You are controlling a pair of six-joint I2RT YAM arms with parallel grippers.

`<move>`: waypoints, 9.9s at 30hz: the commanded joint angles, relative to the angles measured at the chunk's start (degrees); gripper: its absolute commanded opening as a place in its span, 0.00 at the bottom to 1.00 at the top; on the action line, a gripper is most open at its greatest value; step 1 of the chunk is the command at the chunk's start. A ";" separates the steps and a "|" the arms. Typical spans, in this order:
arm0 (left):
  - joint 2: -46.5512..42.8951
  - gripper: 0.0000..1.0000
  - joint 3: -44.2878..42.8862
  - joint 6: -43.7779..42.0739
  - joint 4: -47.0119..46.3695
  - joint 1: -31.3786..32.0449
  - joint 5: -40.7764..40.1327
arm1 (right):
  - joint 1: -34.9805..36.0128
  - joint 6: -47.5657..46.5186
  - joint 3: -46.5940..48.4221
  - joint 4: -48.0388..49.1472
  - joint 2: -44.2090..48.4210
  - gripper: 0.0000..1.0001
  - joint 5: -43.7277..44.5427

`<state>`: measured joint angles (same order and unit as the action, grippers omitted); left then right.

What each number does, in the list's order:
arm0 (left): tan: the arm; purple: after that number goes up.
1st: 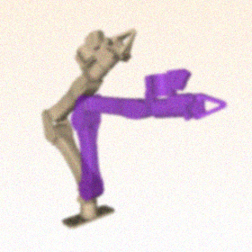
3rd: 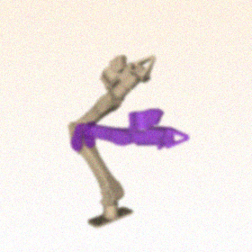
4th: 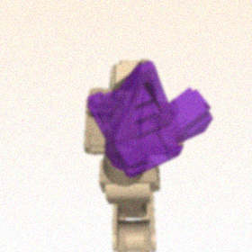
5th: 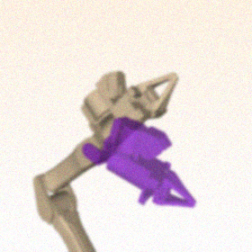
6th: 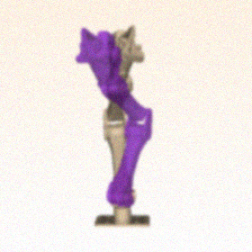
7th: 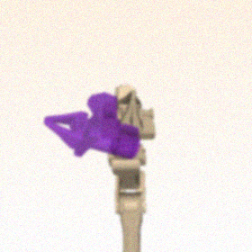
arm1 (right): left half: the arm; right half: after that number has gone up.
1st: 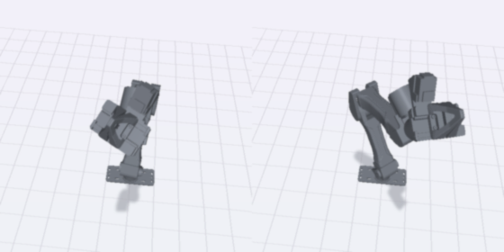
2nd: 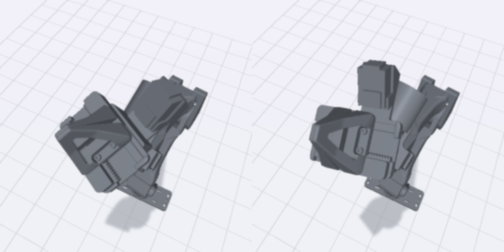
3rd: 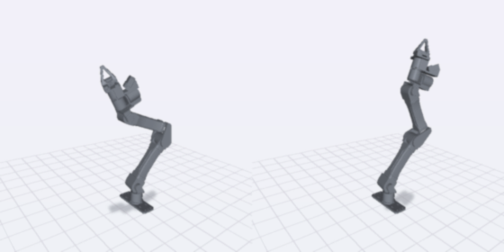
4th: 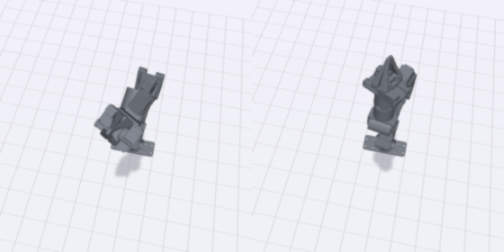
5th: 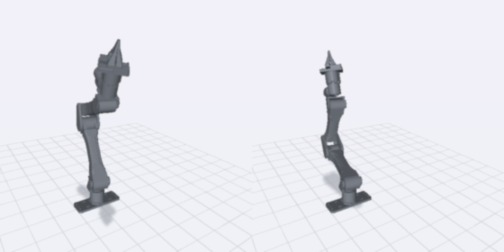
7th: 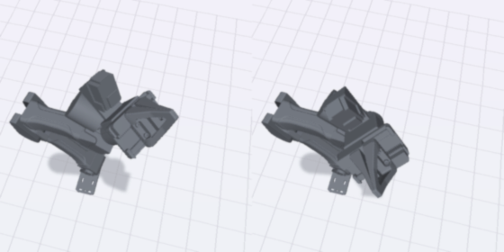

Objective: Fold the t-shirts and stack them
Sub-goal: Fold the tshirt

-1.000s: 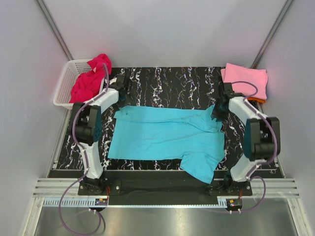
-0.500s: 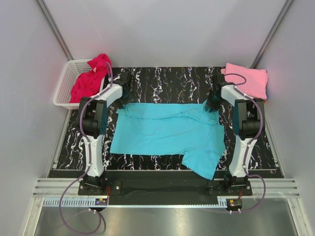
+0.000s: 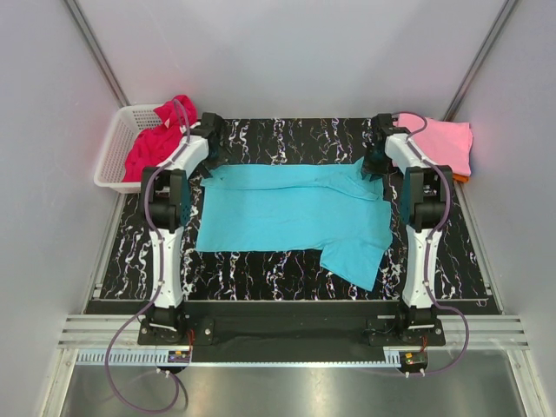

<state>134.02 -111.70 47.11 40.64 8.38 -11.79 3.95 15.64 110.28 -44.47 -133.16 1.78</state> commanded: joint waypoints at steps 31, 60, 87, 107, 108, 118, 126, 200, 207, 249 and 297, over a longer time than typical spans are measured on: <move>-23.96 0.96 26.96 -10.37 -9.35 3.92 7.48 | 5.89 -5.88 7.93 3.69 -0.33 0.41 -15.33; -28.90 0.99 37.08 -11.52 -10.59 4.71 6.25 | 10.03 -7.20 5.74 1.49 -0.70 0.39 -5.04; -27.32 0.99 36.47 -11.69 -10.76 4.80 6.43 | 10.29 -9.66 0.72 7.99 3.97 0.38 -2.13; -27.23 0.99 37.26 -12.31 -10.76 4.80 5.64 | 10.29 -8.17 1.78 7.20 -1.05 0.36 -3.10; -27.23 0.99 37.26 -12.31 -10.76 4.80 5.64 | 10.29 -8.08 1.87 7.20 -0.96 0.31 -2.93; -26.88 0.99 37.52 -12.13 -10.85 4.80 5.73 | 10.29 -7.47 0.91 7.12 1.94 0.11 -0.03; -27.14 0.99 38.48 -11.96 -11.11 4.80 5.64 | 10.82 -7.29 -4.36 6.94 10.90 0.11 0.51; -6.31 0.99 12.65 -3.87 -1.53 3.92 1.77 | -2.62 3.17 -10.63 10.72 4.23 0.28 1.82; -5.34 0.99 10.37 -4.66 -0.57 3.92 1.16 | -2.72 0.27 -3.67 8.09 1.15 0.28 0.24; -26.88 0.99 38.93 -8.62 -11.90 7.44 4.06 | -2.63 0.53 -24.24 17.92 17.24 0.42 1.91; -30.39 0.99 41.56 -8.35 -11.81 6.91 1.68 | -2.63 4.14 -39.44 18.72 25.59 0.41 2.70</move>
<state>106.96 -70.65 39.07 29.98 15.62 -8.91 1.43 19.33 70.81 -27.73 -106.98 3.57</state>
